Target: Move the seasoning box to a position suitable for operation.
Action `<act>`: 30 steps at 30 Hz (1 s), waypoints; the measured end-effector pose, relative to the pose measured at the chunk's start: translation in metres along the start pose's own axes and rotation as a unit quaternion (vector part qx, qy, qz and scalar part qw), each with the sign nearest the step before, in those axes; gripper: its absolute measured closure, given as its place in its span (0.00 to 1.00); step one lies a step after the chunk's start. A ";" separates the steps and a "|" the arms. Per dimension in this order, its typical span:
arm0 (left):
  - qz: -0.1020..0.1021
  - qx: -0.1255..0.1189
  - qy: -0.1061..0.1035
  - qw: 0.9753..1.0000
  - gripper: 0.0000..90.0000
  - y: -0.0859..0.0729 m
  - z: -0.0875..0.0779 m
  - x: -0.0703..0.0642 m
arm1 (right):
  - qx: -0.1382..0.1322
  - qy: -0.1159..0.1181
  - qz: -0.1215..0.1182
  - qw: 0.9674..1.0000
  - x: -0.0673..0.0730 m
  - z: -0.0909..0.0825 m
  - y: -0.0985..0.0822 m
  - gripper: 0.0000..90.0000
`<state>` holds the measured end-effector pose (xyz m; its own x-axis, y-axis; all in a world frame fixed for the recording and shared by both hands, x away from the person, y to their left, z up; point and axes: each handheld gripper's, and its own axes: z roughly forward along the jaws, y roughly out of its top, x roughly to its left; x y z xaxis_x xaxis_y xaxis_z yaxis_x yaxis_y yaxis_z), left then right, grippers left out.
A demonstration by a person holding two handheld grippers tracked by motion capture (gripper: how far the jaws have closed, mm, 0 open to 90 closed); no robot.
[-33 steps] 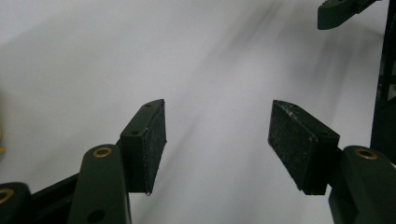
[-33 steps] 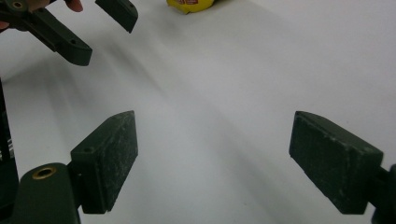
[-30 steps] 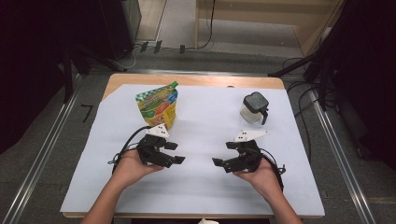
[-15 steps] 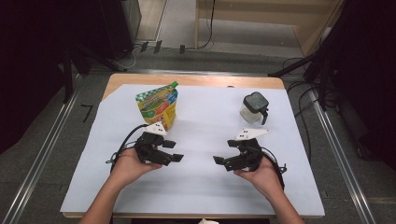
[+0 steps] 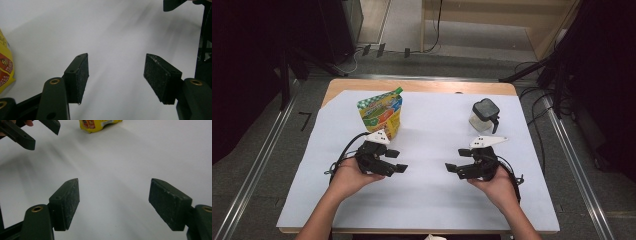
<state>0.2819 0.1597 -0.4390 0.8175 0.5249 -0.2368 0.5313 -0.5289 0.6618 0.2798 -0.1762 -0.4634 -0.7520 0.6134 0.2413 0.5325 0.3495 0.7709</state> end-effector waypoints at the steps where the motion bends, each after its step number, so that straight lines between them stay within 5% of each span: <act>1: 0.000 0.000 0.000 1.000 0.41 0.000 0.000 0.000 | 0.002 -0.002 0.000 1.000 -0.001 -0.002 0.001 0.29; 5: -0.001 0.004 -0.019 1.000 0.39 0.002 -0.001 -0.001 | -0.005 -0.012 0.007 1.000 -0.006 -0.008 0.004 0.31; 8: -0.021 -0.001 -0.043 0.999 0.36 0.003 -0.003 0.001 | -0.008 -0.033 0.012 0.999 -0.014 -0.017 0.008 0.33; 16: -0.047 -0.015 -0.040 0.998 0.32 0.003 -0.007 0.006 | -0.014 -0.052 0.027 0.998 -0.032 -0.031 0.013 0.33; 30: -0.043 -0.013 -0.034 0.998 0.34 0.002 -0.009 0.008 | -0.008 -0.097 0.046 0.994 -0.085 -0.049 0.032 0.30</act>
<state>0.2870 0.1687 -0.4336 0.7827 0.5204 -0.3413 0.5954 -0.4664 0.6543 0.3421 -0.2521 -0.4303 -0.6103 0.7682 0.1933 0.5880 0.2758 0.7603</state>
